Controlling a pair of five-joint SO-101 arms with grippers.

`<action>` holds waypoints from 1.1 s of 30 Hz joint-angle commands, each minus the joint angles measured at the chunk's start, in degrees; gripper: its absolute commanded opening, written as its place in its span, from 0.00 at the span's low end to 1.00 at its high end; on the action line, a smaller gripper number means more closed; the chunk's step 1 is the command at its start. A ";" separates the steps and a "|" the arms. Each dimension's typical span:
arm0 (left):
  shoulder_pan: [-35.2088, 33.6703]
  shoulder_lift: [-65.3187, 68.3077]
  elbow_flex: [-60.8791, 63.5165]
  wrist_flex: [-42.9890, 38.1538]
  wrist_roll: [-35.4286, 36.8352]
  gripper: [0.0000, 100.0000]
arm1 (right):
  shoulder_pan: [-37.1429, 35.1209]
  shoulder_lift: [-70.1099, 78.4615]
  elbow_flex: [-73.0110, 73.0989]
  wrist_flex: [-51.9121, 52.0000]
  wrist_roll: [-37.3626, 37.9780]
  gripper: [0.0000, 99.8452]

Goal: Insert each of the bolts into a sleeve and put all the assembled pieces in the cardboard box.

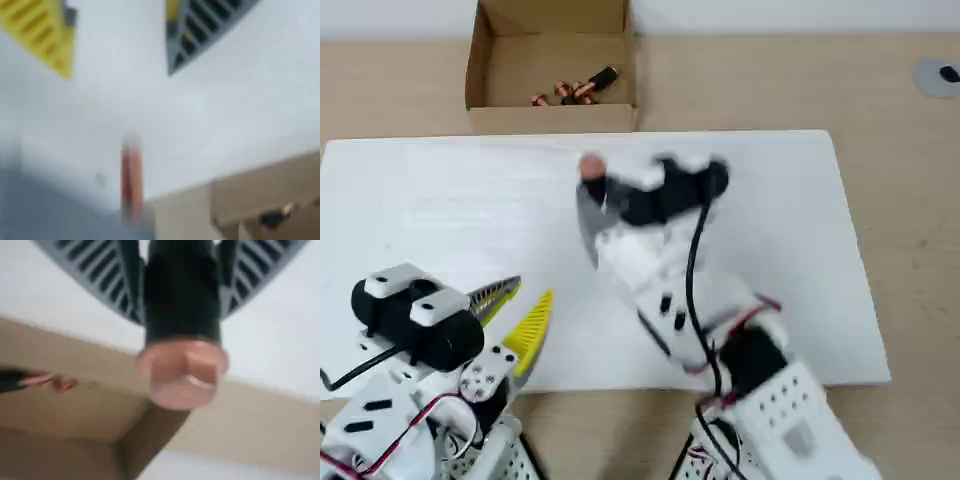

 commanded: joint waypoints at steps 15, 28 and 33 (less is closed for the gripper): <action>-27.43 -0.31 7.65 2.81 -0.70 0.01 | 12.18 69.23 -60.88 -16.62 6.86 0.01; -44.40 -0.31 19.96 -9.41 -0.35 0.01 | 13.14 111.43 -98.51 -19.16 11.87 0.01; -44.31 -0.31 19.96 -9.41 -0.35 0.01 | 13.05 120.66 -110.20 -13.45 18.29 0.03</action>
